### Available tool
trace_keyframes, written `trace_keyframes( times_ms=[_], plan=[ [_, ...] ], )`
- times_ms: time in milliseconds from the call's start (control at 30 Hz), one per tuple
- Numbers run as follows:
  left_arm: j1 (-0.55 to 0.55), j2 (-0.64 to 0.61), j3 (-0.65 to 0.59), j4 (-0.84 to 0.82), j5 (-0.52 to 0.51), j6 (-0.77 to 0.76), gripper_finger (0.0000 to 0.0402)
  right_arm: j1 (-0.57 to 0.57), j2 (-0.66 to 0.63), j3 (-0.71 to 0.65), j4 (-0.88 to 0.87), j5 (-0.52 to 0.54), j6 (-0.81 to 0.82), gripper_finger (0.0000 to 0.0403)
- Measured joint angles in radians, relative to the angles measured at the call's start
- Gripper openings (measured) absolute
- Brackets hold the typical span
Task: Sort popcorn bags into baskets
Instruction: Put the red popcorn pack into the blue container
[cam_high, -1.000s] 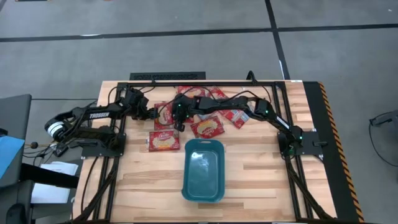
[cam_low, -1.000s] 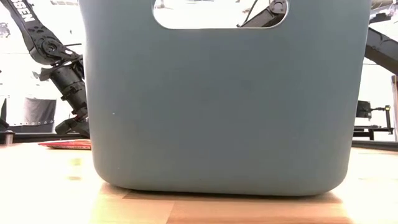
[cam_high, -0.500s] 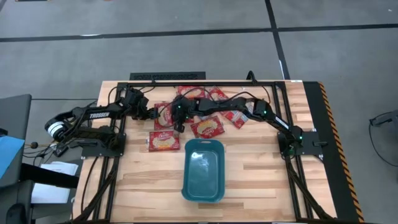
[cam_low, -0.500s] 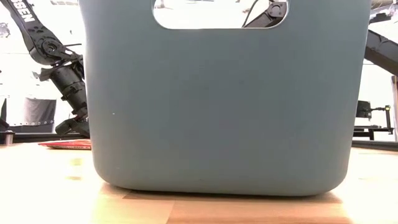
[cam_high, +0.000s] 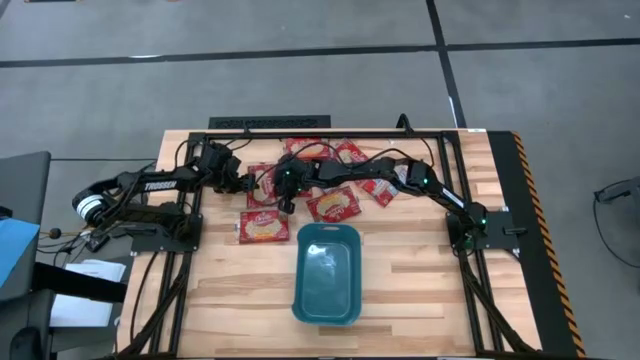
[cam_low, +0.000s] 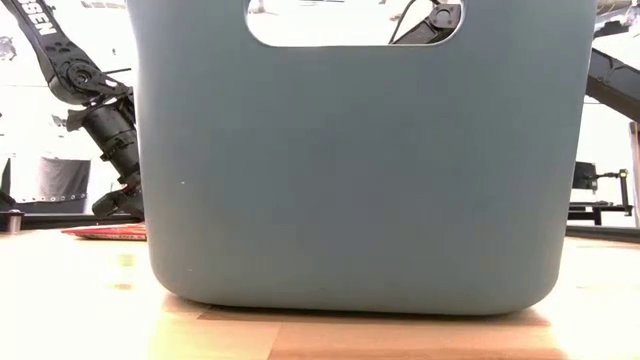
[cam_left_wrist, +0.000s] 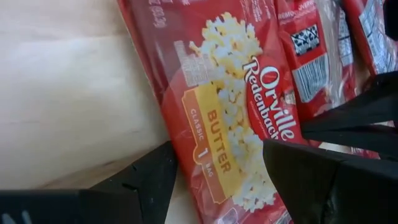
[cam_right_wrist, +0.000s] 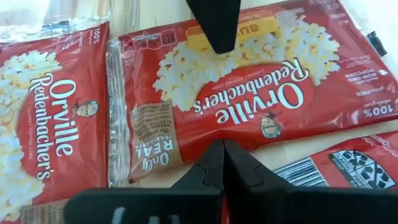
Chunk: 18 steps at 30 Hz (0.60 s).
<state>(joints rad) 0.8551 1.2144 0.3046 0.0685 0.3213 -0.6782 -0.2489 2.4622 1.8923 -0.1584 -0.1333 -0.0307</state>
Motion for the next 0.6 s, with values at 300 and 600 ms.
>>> trace_keyframes(
  times_ms=[300,600],
  plan=[
    [-0.063,0.000,-0.002,0.049,-0.036,-0.045,0.0192,0.001,0.000,0.000,0.002,0.000,0.004,0.0023],
    [-0.085,-0.001,-0.001,0.064,-0.145,-0.034,0.0054,0.006,-0.009,-0.001,-0.027,0.002,0.003,0.0017]
  ],
)
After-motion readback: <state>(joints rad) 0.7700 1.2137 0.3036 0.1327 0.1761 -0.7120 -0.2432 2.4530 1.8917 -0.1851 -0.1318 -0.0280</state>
